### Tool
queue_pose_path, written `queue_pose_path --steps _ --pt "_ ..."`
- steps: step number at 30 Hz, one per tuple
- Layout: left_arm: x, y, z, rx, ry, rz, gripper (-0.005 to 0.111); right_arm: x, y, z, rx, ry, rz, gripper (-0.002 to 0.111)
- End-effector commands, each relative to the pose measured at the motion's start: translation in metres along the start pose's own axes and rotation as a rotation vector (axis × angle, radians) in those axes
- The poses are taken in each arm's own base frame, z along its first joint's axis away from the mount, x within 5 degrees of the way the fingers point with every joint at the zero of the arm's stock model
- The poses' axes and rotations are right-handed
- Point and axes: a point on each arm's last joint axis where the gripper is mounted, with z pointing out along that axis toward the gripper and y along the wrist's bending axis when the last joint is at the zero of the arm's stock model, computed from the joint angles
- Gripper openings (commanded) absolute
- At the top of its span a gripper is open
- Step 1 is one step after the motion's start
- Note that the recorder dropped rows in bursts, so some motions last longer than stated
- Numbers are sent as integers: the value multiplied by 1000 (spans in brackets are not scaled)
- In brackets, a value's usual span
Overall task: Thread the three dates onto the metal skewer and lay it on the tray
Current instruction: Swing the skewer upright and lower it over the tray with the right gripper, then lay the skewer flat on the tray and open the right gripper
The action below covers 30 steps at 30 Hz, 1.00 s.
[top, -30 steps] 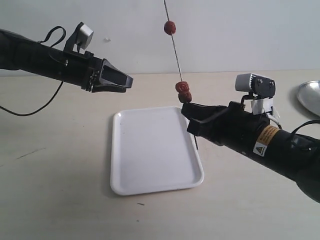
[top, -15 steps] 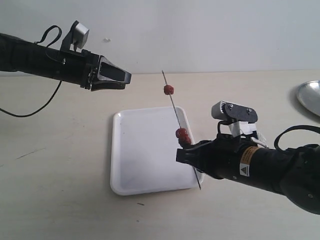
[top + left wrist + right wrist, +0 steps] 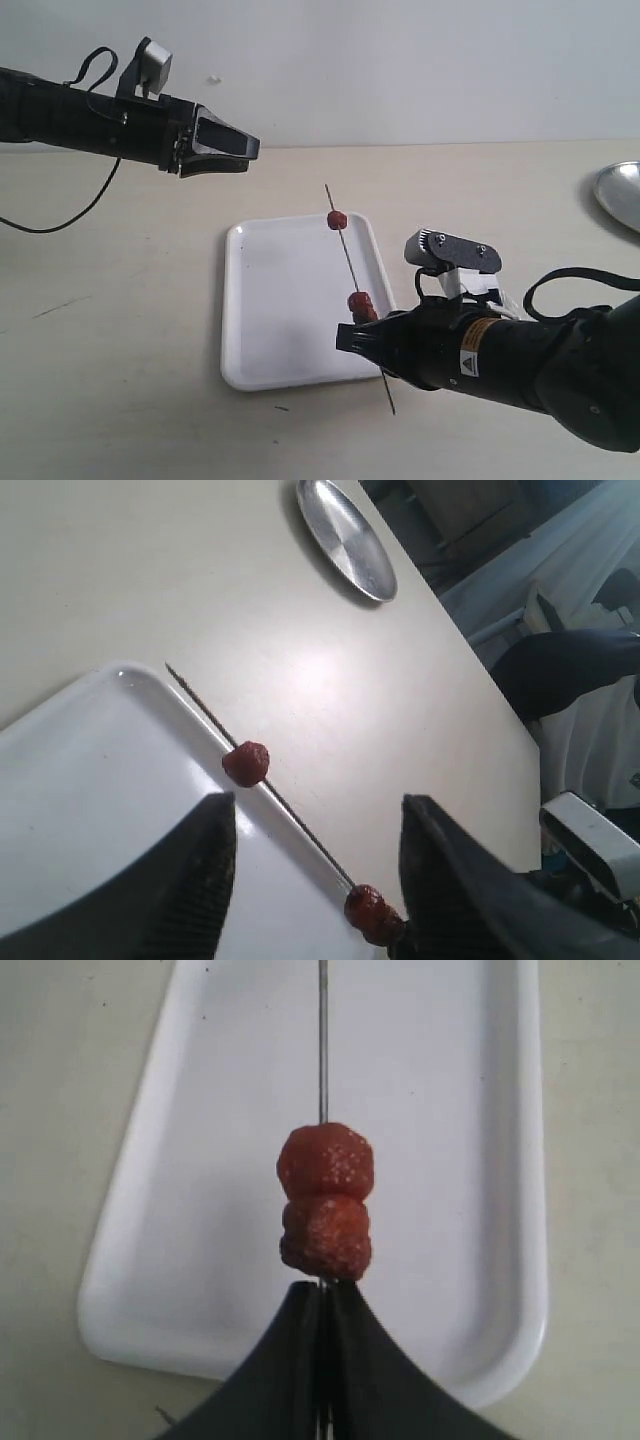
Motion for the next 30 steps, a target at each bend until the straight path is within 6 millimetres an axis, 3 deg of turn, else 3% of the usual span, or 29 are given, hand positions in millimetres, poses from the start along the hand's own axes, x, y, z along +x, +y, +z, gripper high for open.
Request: queue_pose_path --steps 1,9,30 --pt "-3 -1 -5 4 -25 3 50 -5 3 5 21 16 -5 0" --pt "-3 -1 -5 4 -25 3 50 -16 8 23 86 78 -8 0" --pt "-4 -2 -5 10 -38 -15 50 -15 7 23 102 95 -9 0"
